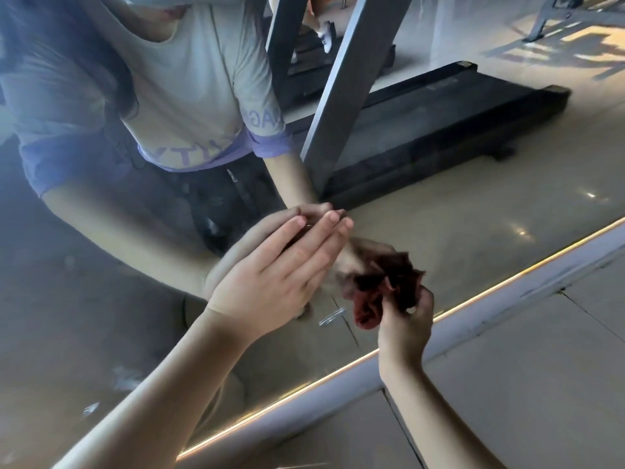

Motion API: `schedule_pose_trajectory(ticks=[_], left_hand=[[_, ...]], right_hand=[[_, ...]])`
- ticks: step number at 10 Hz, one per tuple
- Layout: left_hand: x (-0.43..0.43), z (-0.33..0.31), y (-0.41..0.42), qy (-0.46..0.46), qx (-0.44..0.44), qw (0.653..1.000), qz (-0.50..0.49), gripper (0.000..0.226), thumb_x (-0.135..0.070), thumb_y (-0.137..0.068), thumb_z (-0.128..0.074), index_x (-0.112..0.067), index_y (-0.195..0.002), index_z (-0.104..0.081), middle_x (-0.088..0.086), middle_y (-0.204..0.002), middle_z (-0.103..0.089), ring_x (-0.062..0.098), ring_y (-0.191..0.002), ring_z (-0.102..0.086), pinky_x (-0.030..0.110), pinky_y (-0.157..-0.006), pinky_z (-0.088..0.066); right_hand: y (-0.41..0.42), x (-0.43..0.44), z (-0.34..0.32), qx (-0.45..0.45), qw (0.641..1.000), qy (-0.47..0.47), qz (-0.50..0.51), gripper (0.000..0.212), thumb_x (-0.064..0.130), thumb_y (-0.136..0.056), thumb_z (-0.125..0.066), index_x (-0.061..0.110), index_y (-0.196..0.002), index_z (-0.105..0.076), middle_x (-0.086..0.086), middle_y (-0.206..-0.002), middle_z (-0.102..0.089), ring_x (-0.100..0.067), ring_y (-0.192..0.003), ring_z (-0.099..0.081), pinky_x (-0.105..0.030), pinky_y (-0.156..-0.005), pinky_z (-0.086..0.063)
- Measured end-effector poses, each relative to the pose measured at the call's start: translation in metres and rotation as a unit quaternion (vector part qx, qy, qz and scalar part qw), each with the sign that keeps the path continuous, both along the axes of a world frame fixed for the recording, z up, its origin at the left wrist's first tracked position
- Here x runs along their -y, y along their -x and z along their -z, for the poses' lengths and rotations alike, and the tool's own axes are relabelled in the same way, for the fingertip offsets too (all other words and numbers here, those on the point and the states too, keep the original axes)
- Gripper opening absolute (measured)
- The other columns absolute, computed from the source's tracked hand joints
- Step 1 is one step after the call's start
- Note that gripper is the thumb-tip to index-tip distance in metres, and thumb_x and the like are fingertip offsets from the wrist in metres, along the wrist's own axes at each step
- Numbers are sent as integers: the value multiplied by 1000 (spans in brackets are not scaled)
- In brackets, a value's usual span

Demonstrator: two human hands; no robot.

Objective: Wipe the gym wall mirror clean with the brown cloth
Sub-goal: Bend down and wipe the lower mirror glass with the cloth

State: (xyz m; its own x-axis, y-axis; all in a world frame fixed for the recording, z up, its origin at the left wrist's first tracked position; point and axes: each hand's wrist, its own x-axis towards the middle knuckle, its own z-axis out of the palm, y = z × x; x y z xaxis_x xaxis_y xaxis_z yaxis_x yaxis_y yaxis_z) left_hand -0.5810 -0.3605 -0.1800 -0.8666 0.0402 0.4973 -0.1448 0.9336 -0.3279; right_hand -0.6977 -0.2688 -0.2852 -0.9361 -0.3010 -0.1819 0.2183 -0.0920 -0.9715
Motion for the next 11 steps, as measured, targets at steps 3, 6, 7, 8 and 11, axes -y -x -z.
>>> schedule_pose_trajectory(ticks=[3, 6, 7, 8, 11], left_hand=[[22, 5, -4, -216, -23, 975, 52, 53, 4, -103, -30, -21, -141, -57, -2, -148, -52, 7, -140, -42, 20, -114, -30], [33, 1, -9, -332, -14, 943, 22, 50, 11, -103, -29, -4, -149, -42, 8, -154, -46, 15, -144, -38, 26, -116, -30], [22, -6, -6, -297, -28, 951, 74, 43, -26, -104, -49, -11, -145, -49, 8, -149, -51, 22, -142, -42, 32, -117, -32], [19, -3, -7, -176, -32, 984, 20, 44, -29, -107, -42, -12, -147, -47, 5, -154, -45, 17, -145, -36, 33, -121, -24], [8, -4, -13, -148, -16, 989, 18, 41, -29, -105, -40, -25, -144, -52, -6, -148, -50, 15, -145, -35, 29, -122, -21]], right_hand=[[17, 4, 33, -33, 998, -48, -6, 36, 3, -86, -69, 8, -120, -62, -11, -115, -59, -25, -104, -62, -44, -99, -49], [23, -1, 47, -52, 993, -99, -26, 35, -2, -86, -68, 5, -120, -62, -11, -115, -56, -28, -103, -59, -25, -91, -43], [1, 1, 42, -46, 994, -94, -33, 38, 0, -86, -68, 6, -123, -60, -15, -118, -59, -29, -107, -60, -27, -92, -44], [-28, -4, 29, -107, 987, -58, -106, 34, 1, -81, -75, 8, -112, -61, -8, -110, -54, -22, -91, -61, -18, -82, -45], [-50, -2, 8, -143, 987, -9, -71, 48, -7, -77, -76, 16, -114, -56, 4, -110, -51, -6, -99, -55, -16, -90, -43]])
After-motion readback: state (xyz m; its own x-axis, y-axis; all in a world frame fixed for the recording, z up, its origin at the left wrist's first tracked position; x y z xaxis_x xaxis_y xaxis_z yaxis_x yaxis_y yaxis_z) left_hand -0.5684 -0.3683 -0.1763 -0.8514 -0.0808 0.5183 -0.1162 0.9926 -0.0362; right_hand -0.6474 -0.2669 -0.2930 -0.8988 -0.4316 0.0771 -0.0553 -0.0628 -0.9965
